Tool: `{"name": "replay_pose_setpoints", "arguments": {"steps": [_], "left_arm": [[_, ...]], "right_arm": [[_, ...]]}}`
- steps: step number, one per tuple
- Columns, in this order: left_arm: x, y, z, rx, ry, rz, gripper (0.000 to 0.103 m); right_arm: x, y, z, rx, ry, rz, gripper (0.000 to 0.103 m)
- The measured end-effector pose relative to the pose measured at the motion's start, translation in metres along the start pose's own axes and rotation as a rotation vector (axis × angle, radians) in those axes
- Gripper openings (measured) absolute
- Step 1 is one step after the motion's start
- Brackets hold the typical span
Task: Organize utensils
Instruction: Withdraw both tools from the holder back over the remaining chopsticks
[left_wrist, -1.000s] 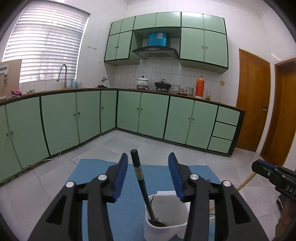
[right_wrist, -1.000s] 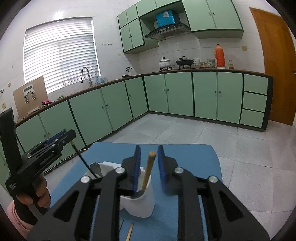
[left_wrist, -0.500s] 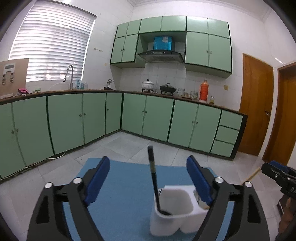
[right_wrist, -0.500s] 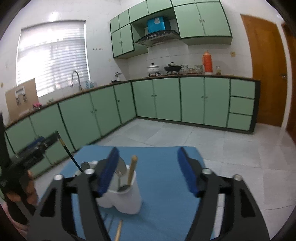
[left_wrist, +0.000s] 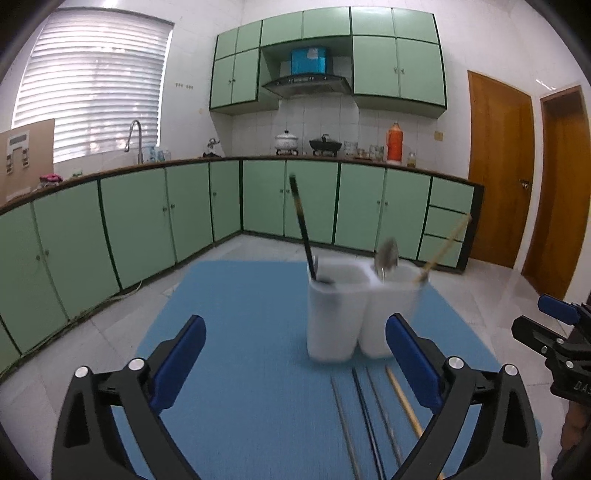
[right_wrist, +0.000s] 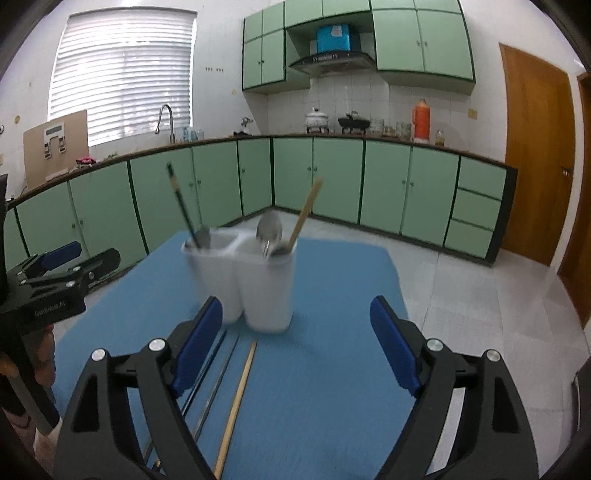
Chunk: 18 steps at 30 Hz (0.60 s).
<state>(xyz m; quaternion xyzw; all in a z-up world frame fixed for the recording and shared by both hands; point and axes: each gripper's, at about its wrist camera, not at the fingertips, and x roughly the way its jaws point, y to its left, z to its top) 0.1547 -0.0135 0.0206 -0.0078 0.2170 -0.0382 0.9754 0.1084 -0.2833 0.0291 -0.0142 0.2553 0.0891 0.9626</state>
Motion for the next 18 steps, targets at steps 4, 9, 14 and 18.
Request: {"name": "replay_pose_setpoints", "arguments": {"steps": [4, 9, 14, 18], "left_arm": [[-0.012, -0.003, -0.033, -0.002, 0.049, 0.003, 0.096], [-0.028, -0.006, -0.069, -0.005, 0.1, 0.004, 0.096], [-0.042, -0.009, -0.092, -0.007, 0.133, 0.006, 0.095], [-0.052, -0.011, -0.107, 0.014, 0.137, 0.026, 0.089]], "right_arm": [[-0.011, 0.008, -0.03, 0.029, 0.045, 0.011, 0.08], [-0.02, 0.02, -0.065, 0.039, 0.108, -0.002, 0.075], [-0.026, 0.029, -0.092, 0.064, 0.177, 0.019, 0.068], [-0.032, 0.033, -0.101, 0.06, 0.193, 0.006, 0.061]]}}
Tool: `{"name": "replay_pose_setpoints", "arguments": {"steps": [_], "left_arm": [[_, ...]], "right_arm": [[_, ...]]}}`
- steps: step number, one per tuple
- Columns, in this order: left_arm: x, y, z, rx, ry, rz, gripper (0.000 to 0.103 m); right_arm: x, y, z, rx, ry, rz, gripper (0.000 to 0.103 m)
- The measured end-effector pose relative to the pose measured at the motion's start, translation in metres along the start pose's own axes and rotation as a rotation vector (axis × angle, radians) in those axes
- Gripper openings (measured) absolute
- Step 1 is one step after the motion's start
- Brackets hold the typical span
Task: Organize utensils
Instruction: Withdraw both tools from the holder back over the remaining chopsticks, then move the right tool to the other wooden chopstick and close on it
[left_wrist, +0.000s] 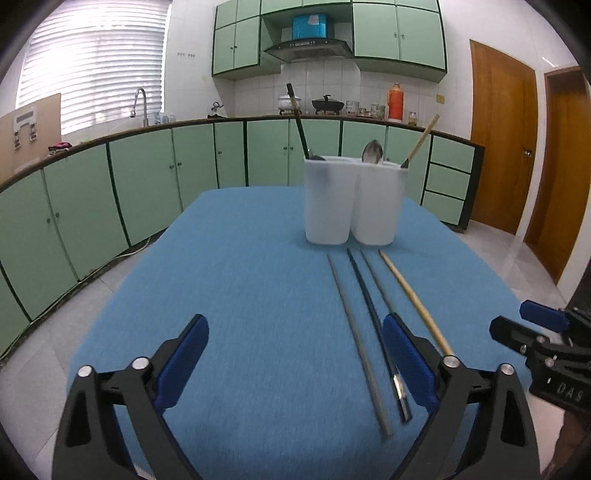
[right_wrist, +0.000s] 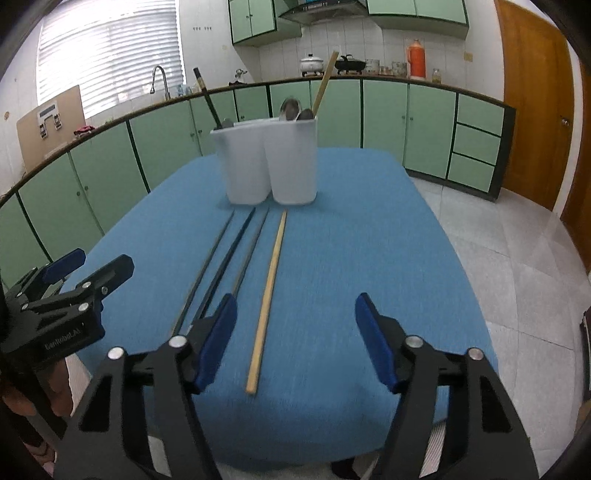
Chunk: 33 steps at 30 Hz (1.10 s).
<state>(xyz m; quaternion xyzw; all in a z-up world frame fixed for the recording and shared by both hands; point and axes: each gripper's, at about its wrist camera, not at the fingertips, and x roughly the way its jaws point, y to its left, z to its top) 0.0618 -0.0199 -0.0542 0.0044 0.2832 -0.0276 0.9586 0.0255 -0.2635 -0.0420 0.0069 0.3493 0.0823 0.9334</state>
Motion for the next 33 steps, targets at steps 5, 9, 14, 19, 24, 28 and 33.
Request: {"name": "replay_pose_setpoints", "arguments": {"steps": [5, 9, 14, 19, 24, 28, 33], "left_arm": [[-0.007, -0.001, -0.01, -0.004, -0.008, -0.002, 0.082], [-0.014, -0.005, -0.019, 0.011, -0.044, 0.002, 0.078], [-0.016, -0.007, -0.033, 0.023, -0.077, -0.004, 0.077], [-0.017, -0.006, -0.044, 0.015, -0.099, -0.011, 0.077], [-0.015, -0.007, -0.053, 0.016, -0.104, -0.015, 0.077], [-0.015, -0.007, -0.058, 0.01, -0.103, -0.019, 0.077], [-0.015, -0.006, -0.06, 0.007, -0.1, -0.017, 0.077]], "right_arm": [[-0.009, 0.004, -0.009, 0.013, -0.013, -0.004, 0.054], [-0.01, 0.009, -0.017, 0.011, -0.018, 0.014, 0.047], [-0.004, 0.014, -0.033, 0.025, -0.018, 0.036, 0.039], [0.003, 0.015, -0.046, 0.033, -0.033, 0.037, 0.03], [0.008, 0.017, -0.055, 0.025, -0.04, 0.046, 0.024], [0.012, 0.018, -0.059, 0.022, -0.044, 0.04, 0.017], [0.013, 0.02, -0.06, 0.017, -0.06, 0.028, 0.014]]}}
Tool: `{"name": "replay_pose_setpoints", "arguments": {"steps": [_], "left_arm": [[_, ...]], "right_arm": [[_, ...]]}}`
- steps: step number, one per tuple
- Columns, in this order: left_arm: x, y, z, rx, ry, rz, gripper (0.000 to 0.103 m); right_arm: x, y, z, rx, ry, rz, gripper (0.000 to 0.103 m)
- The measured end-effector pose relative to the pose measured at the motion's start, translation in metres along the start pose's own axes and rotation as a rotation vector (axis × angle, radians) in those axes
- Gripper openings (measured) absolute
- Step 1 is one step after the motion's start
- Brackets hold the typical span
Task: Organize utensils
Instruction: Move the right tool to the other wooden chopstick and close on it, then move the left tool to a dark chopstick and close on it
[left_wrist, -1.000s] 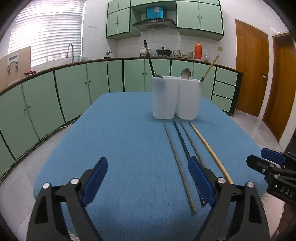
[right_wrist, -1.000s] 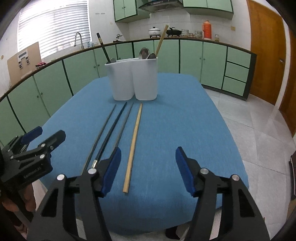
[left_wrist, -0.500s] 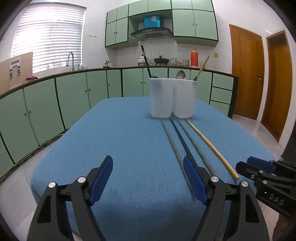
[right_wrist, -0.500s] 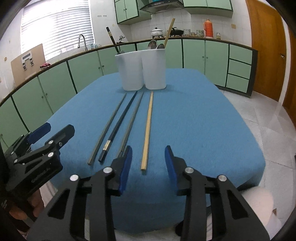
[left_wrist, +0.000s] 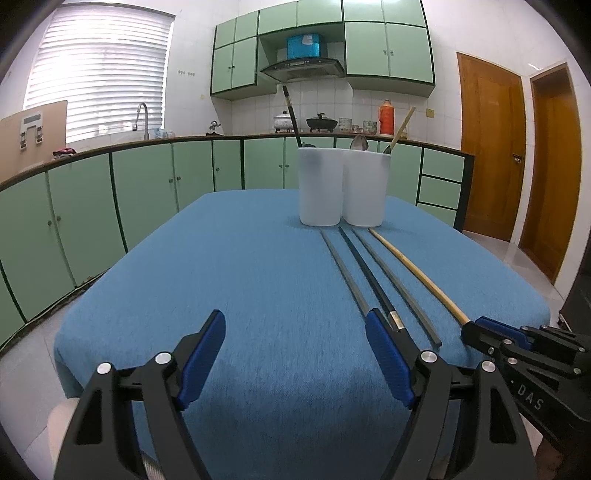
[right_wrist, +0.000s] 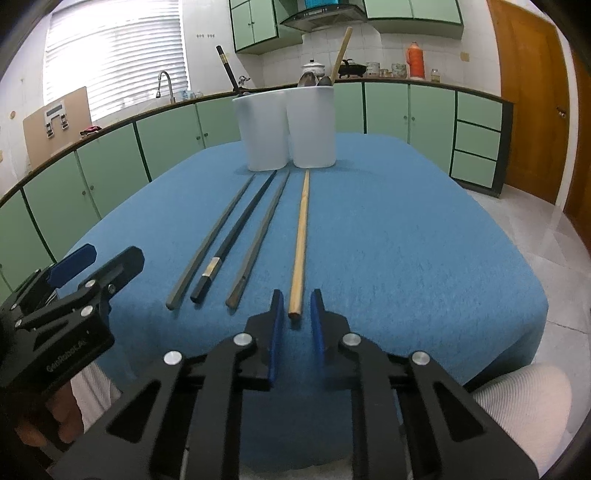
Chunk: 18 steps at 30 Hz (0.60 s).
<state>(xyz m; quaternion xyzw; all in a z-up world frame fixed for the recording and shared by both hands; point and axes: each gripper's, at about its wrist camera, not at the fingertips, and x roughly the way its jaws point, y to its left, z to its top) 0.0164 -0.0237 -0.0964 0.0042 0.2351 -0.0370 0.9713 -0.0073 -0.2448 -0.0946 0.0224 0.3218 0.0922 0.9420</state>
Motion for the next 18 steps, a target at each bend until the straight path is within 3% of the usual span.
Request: {"name": "replay_pose_setpoints", "arguments": {"steps": [18], "left_arm": [[-0.0003, -0.0045, -0.0046, -0.003, 0.012, -0.006, 0.077]], "right_arm": [[0.0051, 0.0047, -0.0002, -0.029, -0.038, -0.064, 0.006]]}}
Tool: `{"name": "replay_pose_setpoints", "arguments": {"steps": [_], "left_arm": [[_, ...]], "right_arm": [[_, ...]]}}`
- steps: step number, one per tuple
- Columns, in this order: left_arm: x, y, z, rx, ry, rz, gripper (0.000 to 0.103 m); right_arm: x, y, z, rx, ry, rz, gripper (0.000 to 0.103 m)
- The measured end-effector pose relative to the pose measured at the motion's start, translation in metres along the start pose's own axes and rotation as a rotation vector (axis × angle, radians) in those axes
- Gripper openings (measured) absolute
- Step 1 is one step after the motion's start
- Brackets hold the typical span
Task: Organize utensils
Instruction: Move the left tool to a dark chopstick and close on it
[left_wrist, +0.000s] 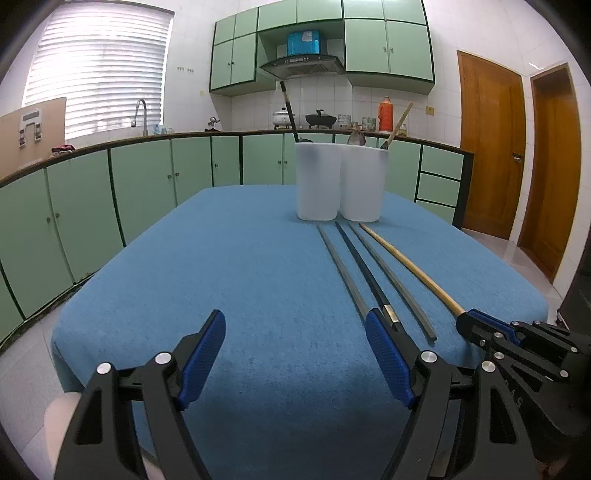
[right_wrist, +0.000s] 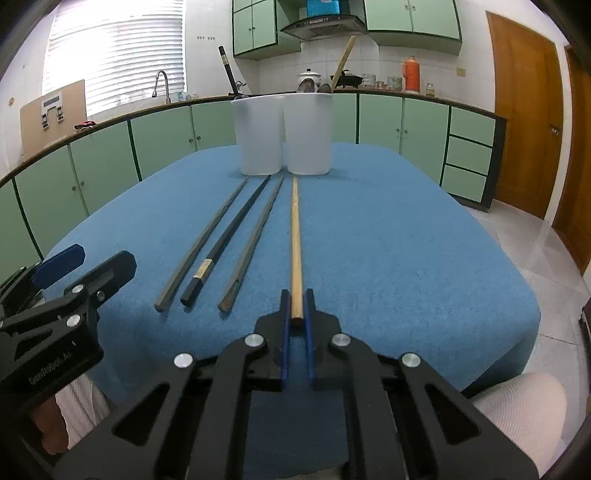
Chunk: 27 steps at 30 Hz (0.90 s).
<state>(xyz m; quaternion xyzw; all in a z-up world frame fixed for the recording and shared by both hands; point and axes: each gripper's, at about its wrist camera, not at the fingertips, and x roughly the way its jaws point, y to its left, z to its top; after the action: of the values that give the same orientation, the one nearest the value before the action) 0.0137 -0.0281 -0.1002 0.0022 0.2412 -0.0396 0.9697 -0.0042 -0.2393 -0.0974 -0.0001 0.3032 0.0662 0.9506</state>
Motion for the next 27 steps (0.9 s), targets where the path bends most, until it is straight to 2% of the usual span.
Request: {"name": "replay_pose_setpoints", "arguments": {"steps": [5, 11, 16, 22, 27], "left_arm": [[0.002, -0.005, -0.003, -0.006, 0.016, -0.023, 0.076], [0.006, -0.016, -0.008, 0.008, 0.042, -0.052, 0.063], [0.011, -0.025, -0.012, -0.001, 0.06, -0.068, 0.061], [0.015, -0.035, -0.013, 0.007, 0.062, -0.054, 0.047], [0.015, -0.039, -0.014, 0.005, 0.059, -0.052, 0.031]], "right_arm": [[-0.005, -0.004, 0.002, 0.014, -0.023, -0.016, 0.006], [-0.009, -0.01, 0.001, 0.03, -0.032, -0.025, 0.006], [-0.011, -0.014, -0.002, 0.039, -0.033, -0.026, 0.006], [-0.014, -0.017, -0.003, 0.05, -0.037, -0.025, 0.006], [-0.014, -0.019, -0.002, 0.059, -0.038, -0.024, 0.006]]}}
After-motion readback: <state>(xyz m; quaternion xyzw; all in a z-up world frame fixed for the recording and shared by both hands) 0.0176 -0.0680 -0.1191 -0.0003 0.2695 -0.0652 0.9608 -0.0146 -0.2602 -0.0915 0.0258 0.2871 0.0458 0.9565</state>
